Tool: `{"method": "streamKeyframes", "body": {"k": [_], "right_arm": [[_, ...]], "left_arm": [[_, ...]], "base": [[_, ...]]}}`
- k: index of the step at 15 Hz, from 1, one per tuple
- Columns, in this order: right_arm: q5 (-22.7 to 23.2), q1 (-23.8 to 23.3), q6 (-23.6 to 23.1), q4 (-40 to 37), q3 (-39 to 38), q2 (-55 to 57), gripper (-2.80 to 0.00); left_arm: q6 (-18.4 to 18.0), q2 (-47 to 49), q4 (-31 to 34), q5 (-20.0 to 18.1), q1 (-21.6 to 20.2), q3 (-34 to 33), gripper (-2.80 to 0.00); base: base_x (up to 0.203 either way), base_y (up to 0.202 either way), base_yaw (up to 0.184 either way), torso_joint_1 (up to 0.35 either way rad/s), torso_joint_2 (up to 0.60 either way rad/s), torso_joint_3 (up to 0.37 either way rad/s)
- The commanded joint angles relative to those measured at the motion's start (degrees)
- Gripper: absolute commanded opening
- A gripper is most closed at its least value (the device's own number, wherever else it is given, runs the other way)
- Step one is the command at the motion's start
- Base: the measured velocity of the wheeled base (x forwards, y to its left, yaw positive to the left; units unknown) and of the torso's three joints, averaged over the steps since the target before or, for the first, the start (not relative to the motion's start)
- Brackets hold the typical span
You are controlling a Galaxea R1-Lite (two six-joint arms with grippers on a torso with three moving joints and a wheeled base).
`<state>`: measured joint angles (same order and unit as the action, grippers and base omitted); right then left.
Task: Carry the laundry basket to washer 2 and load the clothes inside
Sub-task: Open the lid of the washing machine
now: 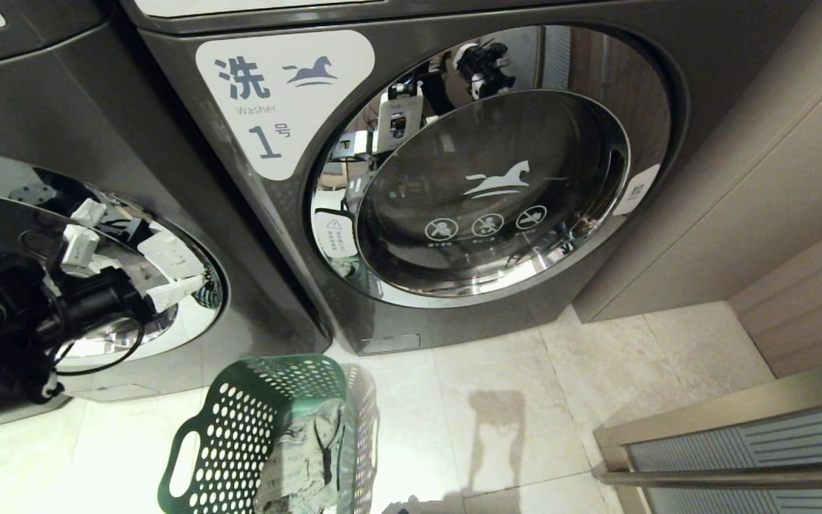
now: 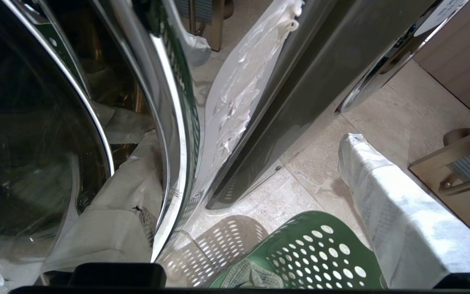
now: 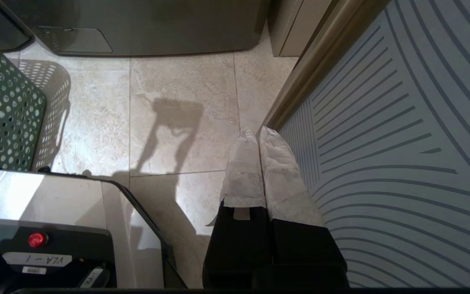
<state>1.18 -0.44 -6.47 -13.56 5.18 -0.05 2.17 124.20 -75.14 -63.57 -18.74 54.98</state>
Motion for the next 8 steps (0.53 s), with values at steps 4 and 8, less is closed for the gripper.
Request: {"method": "streamKeyframes", "body": {"k": [4,8], "right_arm": [[0.0,0.0,0.0,-0.1,0.0,0.0,-2.80],[0.0,0.0,-0.1,-0.1,0.0,0.0,-2.80]], "left_arm": [[0.0,0.0,-2.9,-3.4,-0.1,-1.9,0.00],[0.2,-0.2,-5.9,-6.8,-0.2,-4.6,0.00]], "base": [[0.000,0.000,0.000,0.000,0.00,0.000],[0.000,0.000,0.000,0.000,0.00,0.000]]}}
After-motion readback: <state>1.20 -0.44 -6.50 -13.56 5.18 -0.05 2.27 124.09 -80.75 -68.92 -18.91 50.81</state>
